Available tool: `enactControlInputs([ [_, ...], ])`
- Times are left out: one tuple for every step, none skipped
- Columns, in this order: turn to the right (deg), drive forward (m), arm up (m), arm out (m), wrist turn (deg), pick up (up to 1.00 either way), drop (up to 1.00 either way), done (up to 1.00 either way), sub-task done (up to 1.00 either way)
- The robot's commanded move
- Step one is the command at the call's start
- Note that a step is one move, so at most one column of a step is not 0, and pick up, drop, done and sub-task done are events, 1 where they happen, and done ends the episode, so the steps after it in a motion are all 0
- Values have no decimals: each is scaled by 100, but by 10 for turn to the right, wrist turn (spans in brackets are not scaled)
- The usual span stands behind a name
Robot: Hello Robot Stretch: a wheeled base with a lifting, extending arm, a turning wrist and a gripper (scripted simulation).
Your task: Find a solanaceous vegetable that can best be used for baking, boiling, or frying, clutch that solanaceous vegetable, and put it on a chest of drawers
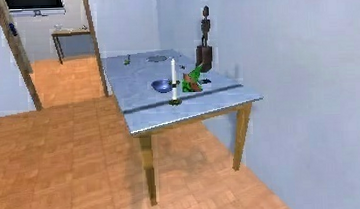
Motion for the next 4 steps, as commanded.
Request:
enactControlInputs([
  [0, 30, 0, 0, 0, 0, 0, 0, 0],
  [-450, 0, 0, 0, 0, 0, 0, 0, 0],
  [-300, 0, 0, 0, 0, 0, 0, 0, 0],
  [0, 60, 0, 0, 0, 0, 0, 0, 0],
])
